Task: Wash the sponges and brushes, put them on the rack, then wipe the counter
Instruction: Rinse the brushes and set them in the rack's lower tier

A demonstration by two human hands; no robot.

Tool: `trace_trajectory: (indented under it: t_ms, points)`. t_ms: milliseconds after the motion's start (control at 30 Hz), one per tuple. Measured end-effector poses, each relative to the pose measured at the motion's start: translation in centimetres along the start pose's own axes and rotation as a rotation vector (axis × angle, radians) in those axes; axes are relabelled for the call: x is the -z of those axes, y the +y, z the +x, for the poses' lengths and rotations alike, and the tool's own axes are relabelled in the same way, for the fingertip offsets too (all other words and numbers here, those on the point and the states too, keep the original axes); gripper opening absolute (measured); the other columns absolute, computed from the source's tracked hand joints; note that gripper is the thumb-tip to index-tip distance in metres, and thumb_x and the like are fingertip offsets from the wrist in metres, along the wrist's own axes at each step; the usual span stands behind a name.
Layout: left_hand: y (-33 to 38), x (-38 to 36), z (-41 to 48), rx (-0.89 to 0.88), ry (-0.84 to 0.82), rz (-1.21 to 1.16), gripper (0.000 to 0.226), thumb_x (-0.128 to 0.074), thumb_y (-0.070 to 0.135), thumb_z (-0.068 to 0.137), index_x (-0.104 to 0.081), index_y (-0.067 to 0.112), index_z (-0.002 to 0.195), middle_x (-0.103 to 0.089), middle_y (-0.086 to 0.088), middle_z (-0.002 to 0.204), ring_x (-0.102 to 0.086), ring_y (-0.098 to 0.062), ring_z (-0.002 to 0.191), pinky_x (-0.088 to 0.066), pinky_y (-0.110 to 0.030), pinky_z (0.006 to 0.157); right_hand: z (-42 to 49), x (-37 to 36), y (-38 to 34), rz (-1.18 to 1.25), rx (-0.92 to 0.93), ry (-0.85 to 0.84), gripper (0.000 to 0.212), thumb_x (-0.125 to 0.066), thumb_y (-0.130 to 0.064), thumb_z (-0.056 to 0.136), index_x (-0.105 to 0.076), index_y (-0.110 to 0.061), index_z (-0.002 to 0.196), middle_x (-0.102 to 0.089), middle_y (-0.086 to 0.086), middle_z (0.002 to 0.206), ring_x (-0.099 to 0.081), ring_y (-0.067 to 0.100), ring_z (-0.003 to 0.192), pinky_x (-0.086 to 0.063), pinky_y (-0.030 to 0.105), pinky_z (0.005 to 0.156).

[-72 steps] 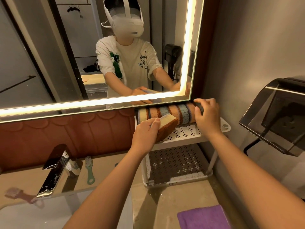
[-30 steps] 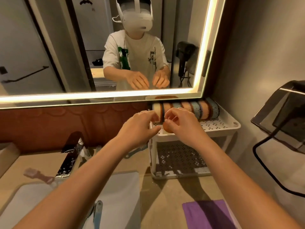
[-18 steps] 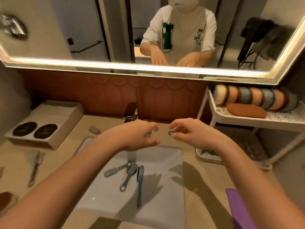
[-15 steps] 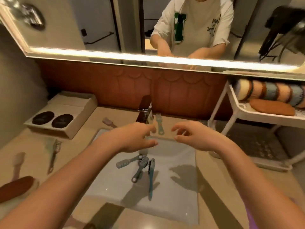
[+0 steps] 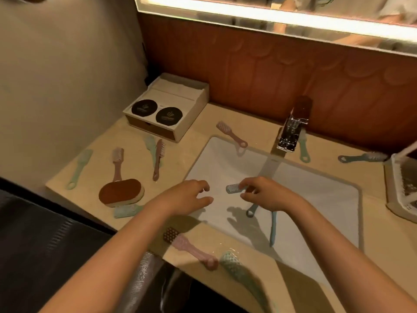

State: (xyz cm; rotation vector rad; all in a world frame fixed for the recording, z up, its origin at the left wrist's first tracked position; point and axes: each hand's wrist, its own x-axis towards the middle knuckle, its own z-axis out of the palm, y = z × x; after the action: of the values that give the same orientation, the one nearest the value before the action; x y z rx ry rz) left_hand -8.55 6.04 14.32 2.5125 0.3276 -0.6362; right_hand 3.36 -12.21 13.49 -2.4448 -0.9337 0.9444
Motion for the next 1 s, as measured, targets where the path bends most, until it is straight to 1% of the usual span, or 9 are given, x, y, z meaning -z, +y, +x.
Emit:
trace_trajectory:
  t_ms: [133, 267, 367, 500, 667, 767, 867, 933, 1000]
  points:
    - [-5.7, -0.8, -0.3, 0.104, 0.041, -0.032, 0.048, -0.045, 0.042, 0.094, -0.04, 0.02, 0.137, -0.04, -0.006, 0.143, -0.039, -0.024, 0.129, -0.036, -0.037, 0.106, 3.5, -3.6, -3.2, -0.004, 0.018, -0.039, 0.032, -0.052, -0.03, 0.093, -0.056, -0.018, 0.123, -0.061, 0.006, 0.118, -0.058, 0.021, 0.103, -0.046, 0.032, 0.087]
    - [-11.2, -1.3, -1.2, 0.171, 0.192, 0.043, 0.053, -0.045, 0.043, 0.093, -0.036, 0.021, 0.14, -0.031, -0.004, 0.149, -0.028, -0.025, 0.136, -0.027, -0.037, 0.108, 6.6, -6.7, -6.8, -0.021, 0.051, -0.081, 0.032, -0.051, -0.028, 0.094, -0.056, -0.015, 0.123, -0.062, 0.009, 0.118, -0.059, 0.024, 0.105, -0.044, 0.031, 0.084]
    - [-15.0, -1.3, -2.0, 0.285, 0.308, 0.042, 0.063, -0.049, 0.045, 0.09, -0.026, 0.023, 0.144, -0.016, -0.003, 0.155, -0.015, -0.024, 0.142, -0.017, -0.038, 0.111, 8.8, -8.9, -9.3, -0.027, 0.071, -0.095, 0.031, -0.05, -0.027, 0.093, -0.057, -0.015, 0.122, -0.062, 0.01, 0.12, -0.059, 0.026, 0.106, -0.045, 0.032, 0.086]
    - [-19.6, -1.2, -2.8, 0.49, 0.413, -0.104, 0.082, -0.056, 0.052, 0.084, -0.014, 0.022, 0.147, -0.007, -0.006, 0.157, -0.01, -0.028, 0.143, -0.017, -0.049, 0.112, 11.3, -11.3, -13.1, 0.013, 0.103, -0.092, 0.034, -0.051, -0.022, 0.092, -0.054, -0.012, 0.125, -0.059, 0.012, 0.124, -0.056, 0.027, 0.11, -0.042, 0.027, 0.085]
    - [-22.6, -1.0, -3.0, 0.645, 0.513, -0.345, 0.088, -0.06, 0.05, 0.083, -0.013, 0.013, 0.147, -0.029, -0.016, 0.147, -0.029, -0.037, 0.133, -0.031, -0.049, 0.107, 13.3, -13.6, -17.1, 0.146, 0.084, -0.115, 0.053, -0.053, -0.022, 0.092, -0.037, -0.009, 0.141, -0.049, 0.013, 0.137, -0.049, 0.027, 0.121, -0.038, 0.026, 0.093]
    - [-23.4, -1.0, -2.6, 0.655, 0.508, -0.457, 0.082, -0.062, 0.05, 0.081, -0.027, 0.003, 0.139, -0.045, -0.021, 0.134, -0.042, -0.04, 0.123, -0.039, -0.047, 0.1, 14.3, -14.5, -18.5, 0.282, 0.028, -0.109, 0.063, -0.053, -0.024, 0.092, -0.026, -0.007, 0.146, -0.04, 0.013, 0.146, -0.043, 0.027, 0.129, -0.035, 0.028, 0.1]
    - [-23.1, -0.7, -2.2, 0.651, 0.535, -0.522, 0.069, -0.063, 0.046, 0.082, -0.04, 0.002, 0.13, -0.05, -0.021, 0.127, -0.045, -0.038, 0.119, -0.041, -0.044, 0.099, 14.9, -15.3, -19.4, 0.454, -0.07, -0.066, 0.053, -0.053, -0.021, 0.092, -0.037, -0.002, 0.139, -0.045, 0.015, 0.141, -0.047, 0.027, 0.124, -0.037, 0.033, 0.103]
    - [-22.4, -0.2, -2.2, 0.625, 0.598, -0.533, 0.057, -0.063, 0.042, 0.083, -0.048, 0.005, 0.123, -0.048, -0.021, 0.123, -0.043, -0.037, 0.118, -0.038, -0.04, 0.101, 14.8, -15.4, -19.8, 0.551, -0.068, 0.001, 0.04, -0.054, -0.017, 0.091, -0.05, -0.004, 0.128, -0.056, 0.015, 0.128, -0.053, 0.022, 0.106, -0.042, 0.033, 0.096]
    - [-21.6, 0.4, -2.4, 0.588, 0.669, -0.556, 0.05, -0.063, 0.04, 0.084, -0.051, 0.009, 0.121, -0.046, -0.019, 0.121, -0.042, -0.035, 0.118, -0.037, -0.039, 0.101, 14.6, -15.1, -19.9, 0.688, -0.071, 0.082, 0.037, -0.056, -0.017, 0.09, -0.053, -0.006, 0.125, -0.06, 0.008, 0.118, -0.053, 0.017, 0.098, -0.043, 0.03, 0.091]
